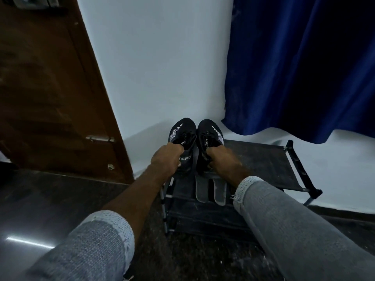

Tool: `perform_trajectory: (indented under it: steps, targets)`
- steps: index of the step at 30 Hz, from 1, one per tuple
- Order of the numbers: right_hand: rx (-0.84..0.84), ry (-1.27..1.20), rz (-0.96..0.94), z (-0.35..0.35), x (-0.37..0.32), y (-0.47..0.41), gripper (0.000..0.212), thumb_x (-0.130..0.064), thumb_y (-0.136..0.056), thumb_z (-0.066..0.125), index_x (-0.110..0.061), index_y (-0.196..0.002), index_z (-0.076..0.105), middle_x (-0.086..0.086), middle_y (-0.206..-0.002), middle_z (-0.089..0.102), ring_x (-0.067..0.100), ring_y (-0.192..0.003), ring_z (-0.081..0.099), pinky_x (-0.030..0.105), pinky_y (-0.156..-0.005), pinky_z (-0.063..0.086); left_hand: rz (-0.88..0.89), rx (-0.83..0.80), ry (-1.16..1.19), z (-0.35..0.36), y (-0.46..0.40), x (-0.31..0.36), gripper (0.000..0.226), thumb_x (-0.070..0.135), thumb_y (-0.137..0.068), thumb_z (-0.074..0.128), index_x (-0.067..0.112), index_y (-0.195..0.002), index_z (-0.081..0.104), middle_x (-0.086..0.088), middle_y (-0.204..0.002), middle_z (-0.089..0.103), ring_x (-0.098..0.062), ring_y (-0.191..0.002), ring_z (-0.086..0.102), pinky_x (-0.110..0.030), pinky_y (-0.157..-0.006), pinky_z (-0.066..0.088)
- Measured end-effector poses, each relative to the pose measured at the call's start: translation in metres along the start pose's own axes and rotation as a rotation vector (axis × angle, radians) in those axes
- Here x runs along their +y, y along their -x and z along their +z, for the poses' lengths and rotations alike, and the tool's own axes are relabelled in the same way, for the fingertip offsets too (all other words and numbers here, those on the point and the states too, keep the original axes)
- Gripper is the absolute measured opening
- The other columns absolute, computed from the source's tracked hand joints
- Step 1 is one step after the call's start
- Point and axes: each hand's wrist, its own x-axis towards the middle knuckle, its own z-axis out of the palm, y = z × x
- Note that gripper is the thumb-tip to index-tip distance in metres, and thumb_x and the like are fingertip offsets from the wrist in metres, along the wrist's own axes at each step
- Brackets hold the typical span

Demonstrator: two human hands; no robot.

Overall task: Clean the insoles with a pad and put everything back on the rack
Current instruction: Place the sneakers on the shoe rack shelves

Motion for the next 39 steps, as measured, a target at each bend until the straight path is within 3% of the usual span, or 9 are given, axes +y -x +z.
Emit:
perform_trajectory:
  steps: [5, 9, 16, 31, 39]
  targets:
    - [0.026, -0.014, 0.010, 0.014, 0.010, -0.031, 0.019, -0.007, -0.087, 0.058, -0.010, -0.106, 0.062, 0.014, -0.106, 0.064, 0.033, -0.098, 0.063, 0.033, -0.076, 0.047, -0.010, -0.020, -0.009, 0.012, -0.032, -0.006, 0.020, 0.011, -0.086, 0.064, 0.006, -0.104, 0.058, -0.019, -0.107, 0.060, -0.036, -0.100, 0.061, -0.035, -0.075, 0.045]
    - [-0.001, -0.011, 0.024, 0.020, 0.010, -0.050, 0.022, -0.008, -0.090, 0.054, -0.010, -0.111, 0.060, 0.017, -0.115, 0.061, 0.036, -0.104, 0.061, 0.040, -0.088, 0.052, -0.017, -0.027, -0.005, 0.023, -0.049, -0.013, 0.021, 0.011, -0.086, 0.065, 0.005, -0.106, 0.058, -0.019, -0.107, 0.062, -0.035, -0.098, 0.062, -0.039, -0.079, 0.050]
    - [-0.044, -0.017, 0.083, 0.036, 0.016, -0.061, 0.026, -0.005, -0.091, 0.051, -0.009, -0.115, 0.060, 0.017, -0.118, 0.060, 0.036, -0.109, 0.059, 0.042, -0.092, 0.050, -0.024, -0.074, -0.026, 0.041, -0.061, -0.015, 0.021, 0.011, -0.085, 0.066, 0.005, -0.103, 0.058, -0.019, -0.103, 0.063, -0.036, -0.095, 0.064, -0.038, -0.077, 0.052]
    - [-0.003, 0.019, 0.062, 0.055, 0.024, -0.064, 0.024, -0.008, -0.093, 0.051, -0.010, -0.116, 0.057, 0.018, -0.119, 0.060, 0.036, -0.108, 0.060, 0.040, -0.087, 0.048, -0.017, -0.057, 0.020, 0.063, -0.075, -0.023, 0.025, 0.011, -0.083, 0.066, 0.007, -0.106, 0.058, -0.019, -0.106, 0.061, -0.037, -0.098, 0.062, -0.042, -0.081, 0.053]
    - [0.028, -0.014, 0.059, 0.057, 0.023, -0.061, 0.022, -0.008, -0.088, 0.056, -0.010, -0.110, 0.058, 0.017, -0.110, 0.063, 0.036, -0.102, 0.063, 0.040, -0.083, 0.050, -0.011, -0.022, 0.037, 0.068, -0.076, -0.028, 0.024, 0.012, -0.083, 0.067, 0.009, -0.105, 0.058, -0.017, -0.104, 0.062, -0.035, -0.095, 0.063, -0.041, -0.079, 0.054]
